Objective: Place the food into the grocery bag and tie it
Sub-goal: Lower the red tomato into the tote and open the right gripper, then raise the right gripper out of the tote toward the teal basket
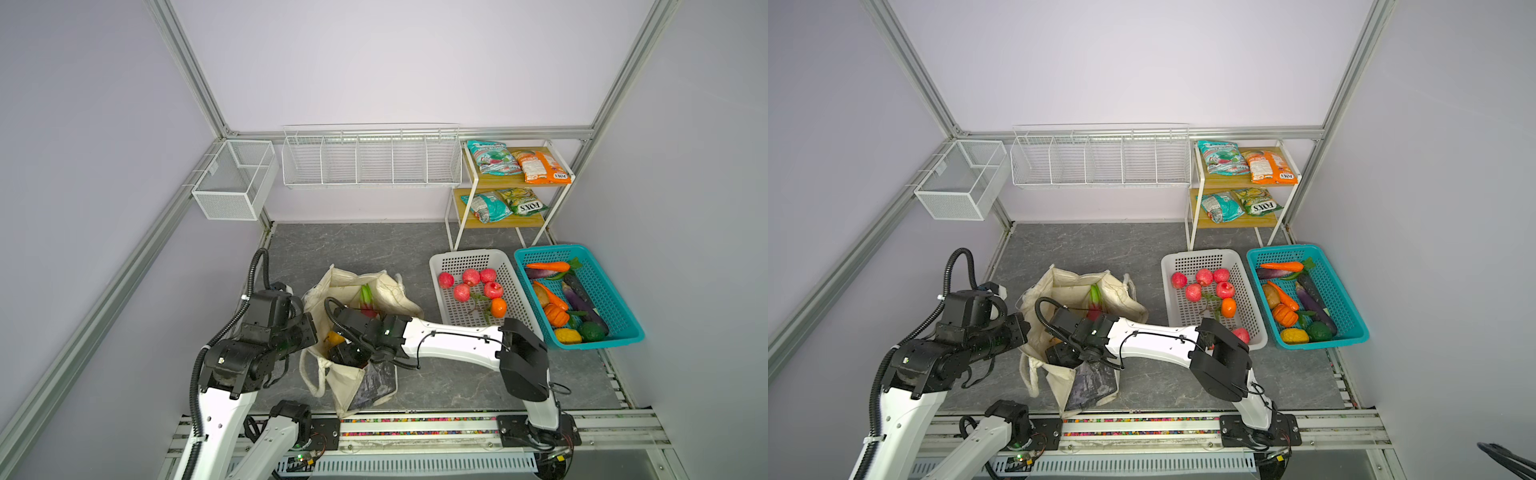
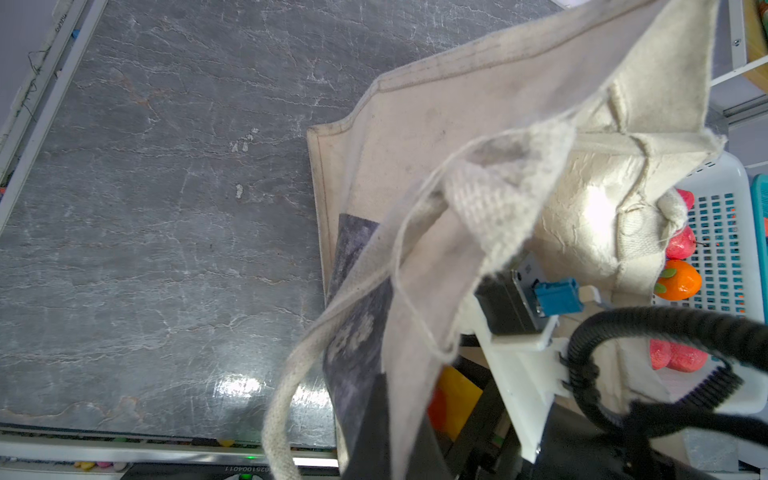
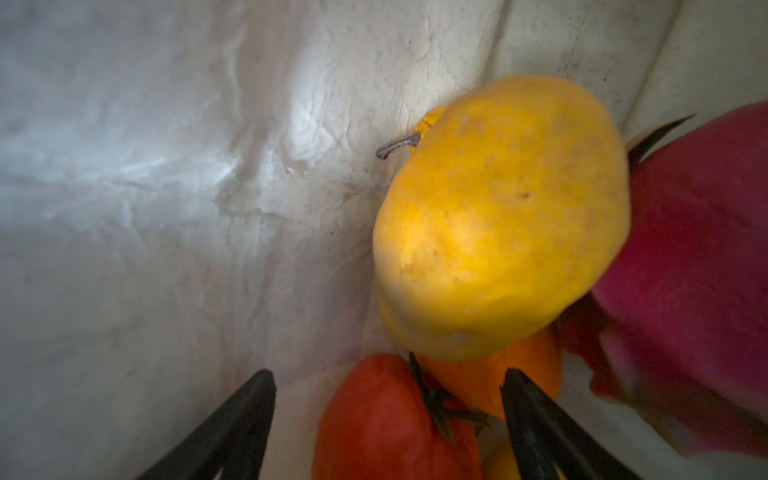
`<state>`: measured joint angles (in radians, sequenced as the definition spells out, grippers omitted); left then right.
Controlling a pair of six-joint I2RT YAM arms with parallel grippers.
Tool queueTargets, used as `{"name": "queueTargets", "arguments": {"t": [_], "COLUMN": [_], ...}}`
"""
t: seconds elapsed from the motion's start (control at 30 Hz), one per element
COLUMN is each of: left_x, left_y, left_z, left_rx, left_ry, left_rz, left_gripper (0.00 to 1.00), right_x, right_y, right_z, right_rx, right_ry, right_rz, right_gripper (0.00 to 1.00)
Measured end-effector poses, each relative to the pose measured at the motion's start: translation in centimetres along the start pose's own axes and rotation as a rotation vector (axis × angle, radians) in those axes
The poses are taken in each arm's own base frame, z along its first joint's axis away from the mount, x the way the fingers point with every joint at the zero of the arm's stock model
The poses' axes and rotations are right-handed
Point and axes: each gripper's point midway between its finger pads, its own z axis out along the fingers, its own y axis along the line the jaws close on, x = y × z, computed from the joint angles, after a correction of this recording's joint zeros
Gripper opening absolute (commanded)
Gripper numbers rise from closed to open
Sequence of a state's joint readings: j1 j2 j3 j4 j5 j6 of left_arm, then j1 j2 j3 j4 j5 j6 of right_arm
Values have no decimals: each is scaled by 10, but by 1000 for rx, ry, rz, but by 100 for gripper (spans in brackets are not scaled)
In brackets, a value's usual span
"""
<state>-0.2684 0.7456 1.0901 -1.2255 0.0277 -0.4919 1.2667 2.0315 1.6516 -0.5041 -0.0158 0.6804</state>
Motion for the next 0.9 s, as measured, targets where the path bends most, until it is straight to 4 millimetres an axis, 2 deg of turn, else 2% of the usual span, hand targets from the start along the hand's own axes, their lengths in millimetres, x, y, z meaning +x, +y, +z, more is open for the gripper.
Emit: {"name": "queueTargets", "arguments": {"t": [0.27,0.6,0.9], "left_x": [1,0,1], "left_y": [0,0,-2], "left_z": [-1,-3,-3], "left_rx": [0,1,11], "left_ry": [1,0,5], "left_rz": [6,29,37], "left_gripper": [0,0,0], "right_x": [-3,-20,-50], "right_y": [2,8,8], "right_z": [-5,-18,-39], "right_rx": [4,19,56], "right_ry": [-2,-41,-118], "right_rz": [-24,-68,-107], "right_gripper": [88,88,88]}}
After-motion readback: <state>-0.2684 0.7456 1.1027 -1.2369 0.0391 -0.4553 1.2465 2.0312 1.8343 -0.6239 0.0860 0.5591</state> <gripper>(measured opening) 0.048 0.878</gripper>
